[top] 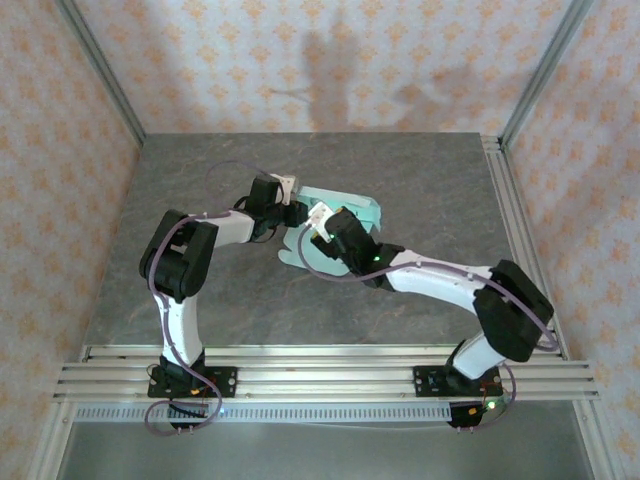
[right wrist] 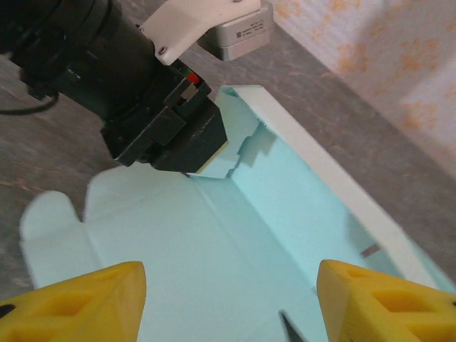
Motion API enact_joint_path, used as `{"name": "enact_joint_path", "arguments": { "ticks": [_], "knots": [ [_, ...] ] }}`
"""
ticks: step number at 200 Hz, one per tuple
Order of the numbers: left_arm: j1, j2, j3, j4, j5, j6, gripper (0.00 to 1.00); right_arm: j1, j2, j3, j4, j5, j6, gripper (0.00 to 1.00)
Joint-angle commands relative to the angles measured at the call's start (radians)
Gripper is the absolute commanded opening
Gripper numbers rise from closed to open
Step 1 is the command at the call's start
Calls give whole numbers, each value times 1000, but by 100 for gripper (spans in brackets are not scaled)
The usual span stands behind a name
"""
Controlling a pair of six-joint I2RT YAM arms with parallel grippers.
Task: Fold the paper box
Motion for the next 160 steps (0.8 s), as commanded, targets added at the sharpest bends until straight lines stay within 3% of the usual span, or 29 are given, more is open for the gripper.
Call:
{"name": "enact_joint_path", "arguments": {
  "ticks": [1, 34, 66, 108, 137, 160],
  "knots": [
    [-17, -47, -10, -6, -60, 43, 23, -74, -82, -11, 3, -214, 214, 64],
    [-37, -89, -33, 4, -123, 79, 22, -186, -106, -19, 78, -355, 331, 64],
    [-43, -93, -34, -6, -164, 73, 19, -264, -74, 45, 87, -362, 417, 63],
    [-46, -72, -11, -19, -172, 76, 18, -366, 155, 382, -212, -337, 499, 62],
    [-46, -64, -9, -16, -182, 81, 19, -388, 384, 678, -466, -506, 380, 62],
    [-46, -59, 2, -19, -185, 79, 19, -399, 522, 797, -496, -636, 326, 62]
  ]
}}
